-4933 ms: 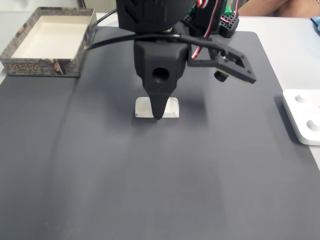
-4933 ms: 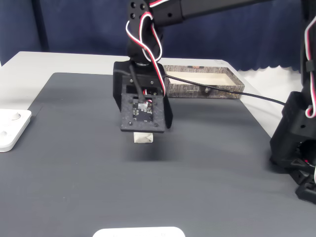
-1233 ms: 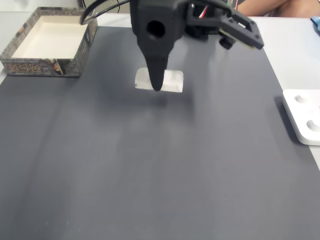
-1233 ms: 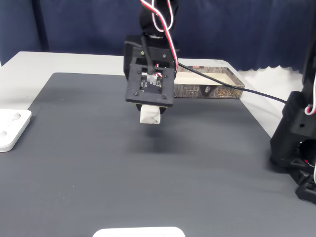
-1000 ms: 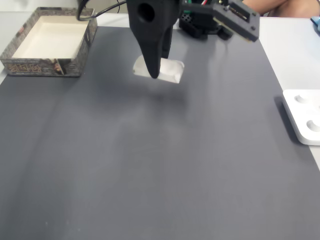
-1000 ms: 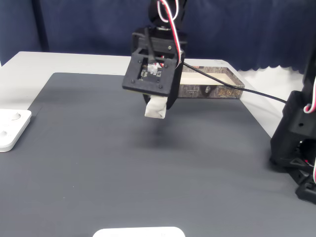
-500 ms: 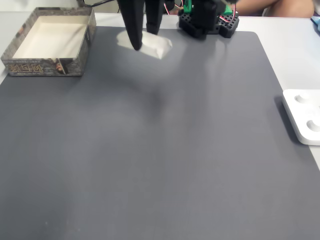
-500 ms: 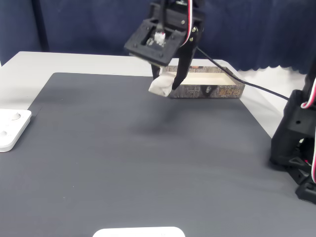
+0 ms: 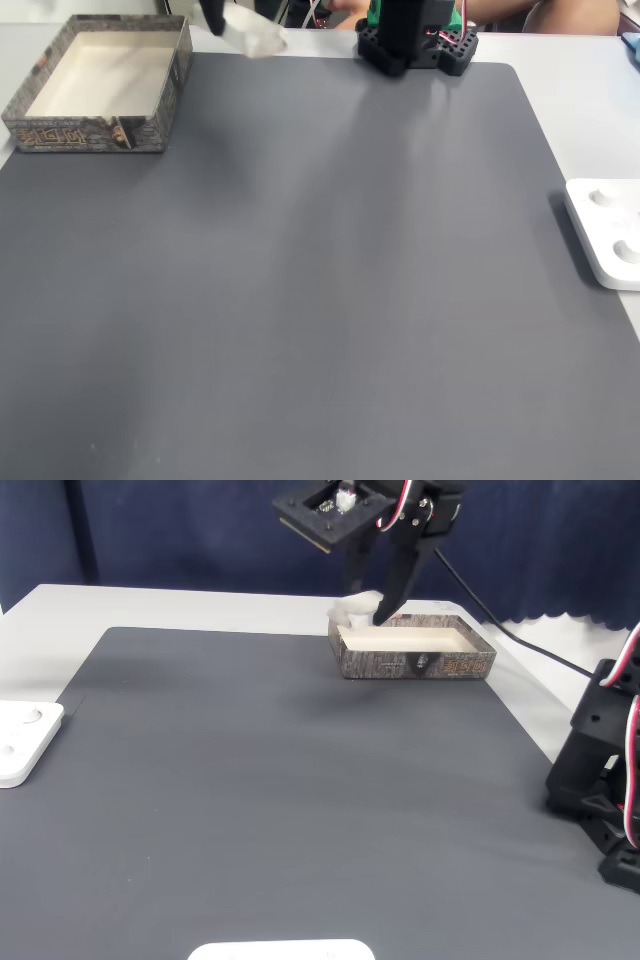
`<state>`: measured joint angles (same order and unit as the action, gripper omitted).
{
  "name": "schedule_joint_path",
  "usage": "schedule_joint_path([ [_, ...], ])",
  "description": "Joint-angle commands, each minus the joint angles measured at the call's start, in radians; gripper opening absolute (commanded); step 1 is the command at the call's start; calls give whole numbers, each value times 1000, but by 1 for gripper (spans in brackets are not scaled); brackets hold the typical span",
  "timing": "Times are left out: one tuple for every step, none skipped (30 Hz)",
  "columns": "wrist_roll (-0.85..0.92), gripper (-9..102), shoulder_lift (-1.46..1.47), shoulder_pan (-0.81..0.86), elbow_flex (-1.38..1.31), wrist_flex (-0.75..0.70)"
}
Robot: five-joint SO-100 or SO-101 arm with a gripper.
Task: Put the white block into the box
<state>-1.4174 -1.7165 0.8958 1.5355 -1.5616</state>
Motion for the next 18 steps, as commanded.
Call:
schedule_joint_path([
  [55, -2, -78, 110, -74, 2],
  [57, -2, -75, 135, -78, 2],
  [63, -2, -71, 160, -83, 2],
  [74, -2, -64, 186, -89, 0],
  [84, -2, -55, 210, -100, -5],
  [86, -2, -40, 233, -114, -8],
  [86, -2, -23, 255, -129, -9],
  [86, -2, -3, 272, -146, -9],
  [87, -2, 18, 288, -166, -9],
  [89, -2, 43, 304, -192, -9],
  [91, -2, 67, 316, -219, -9],
  [91, -2, 98, 330, -252, -9],
  [91, -2, 130, 341, -288, -9],
  [91, -2, 166, 353, -324, -9],
  [91, -2, 201, 364, -360, -9],
  [91, -2, 239, 371, -396, -9],
  [91, -2, 278, 379, -436, -9],
  [87, -2, 316, 385, -471, -9],
])
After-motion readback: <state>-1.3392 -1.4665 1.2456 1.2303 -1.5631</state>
